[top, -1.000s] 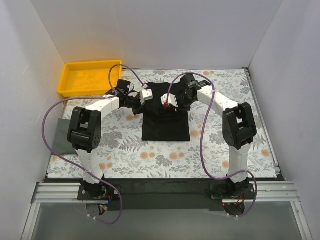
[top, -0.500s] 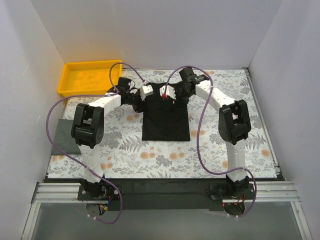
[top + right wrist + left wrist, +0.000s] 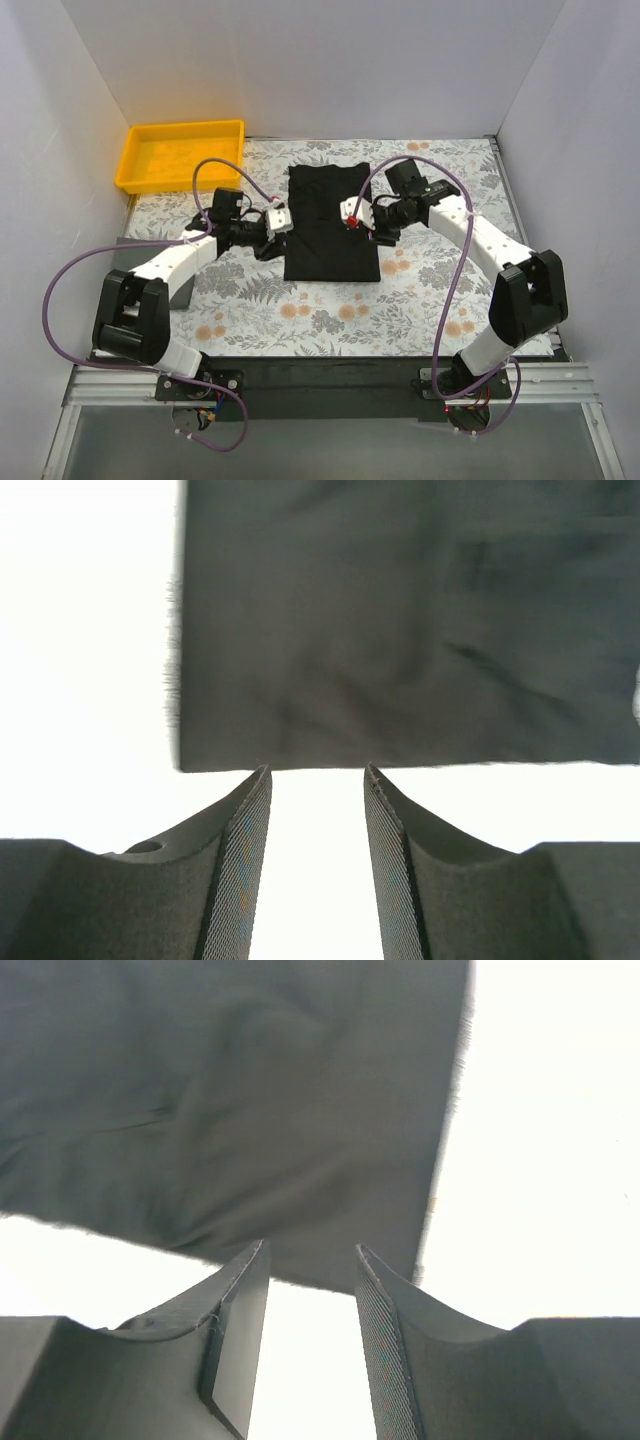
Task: Fold and stack the t-shirts
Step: Fold the tshirt
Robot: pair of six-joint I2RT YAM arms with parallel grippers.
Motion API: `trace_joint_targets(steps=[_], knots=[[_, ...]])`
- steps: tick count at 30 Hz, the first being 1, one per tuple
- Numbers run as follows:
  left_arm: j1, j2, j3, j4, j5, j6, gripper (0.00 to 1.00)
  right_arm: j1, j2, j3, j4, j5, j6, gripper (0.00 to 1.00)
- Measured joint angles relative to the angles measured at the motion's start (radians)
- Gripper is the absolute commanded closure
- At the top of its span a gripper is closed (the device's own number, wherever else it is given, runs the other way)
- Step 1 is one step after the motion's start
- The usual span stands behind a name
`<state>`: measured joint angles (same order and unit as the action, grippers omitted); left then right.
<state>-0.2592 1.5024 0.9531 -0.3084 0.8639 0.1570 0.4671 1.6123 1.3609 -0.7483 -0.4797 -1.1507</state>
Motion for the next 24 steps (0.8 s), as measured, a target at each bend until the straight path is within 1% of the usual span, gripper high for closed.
trace_joint_targets(steps=[4,9,15,17,24], knots=[[-0.067,-0.008,-0.123,0.018,-0.013,0.077,0.63,0.045,-0.018,-0.144,-0.004,-0.01,0.019,0.52],[-0.108,0.019,-0.187,0.046,-0.055,0.135,0.64,0.085,0.011,-0.268,0.038,0.004,0.059,0.53],[-0.136,0.055,-0.195,0.095,-0.101,0.175,0.64,0.087,0.05,-0.279,0.098,0.018,0.071,0.54],[-0.139,0.071,-0.197,0.105,-0.111,0.185,0.64,0.087,0.063,-0.282,0.116,0.024,0.07,0.57],[-0.143,0.086,-0.225,0.107,-0.13,0.203,0.64,0.088,0.085,-0.35,0.16,0.047,0.063,0.58]])
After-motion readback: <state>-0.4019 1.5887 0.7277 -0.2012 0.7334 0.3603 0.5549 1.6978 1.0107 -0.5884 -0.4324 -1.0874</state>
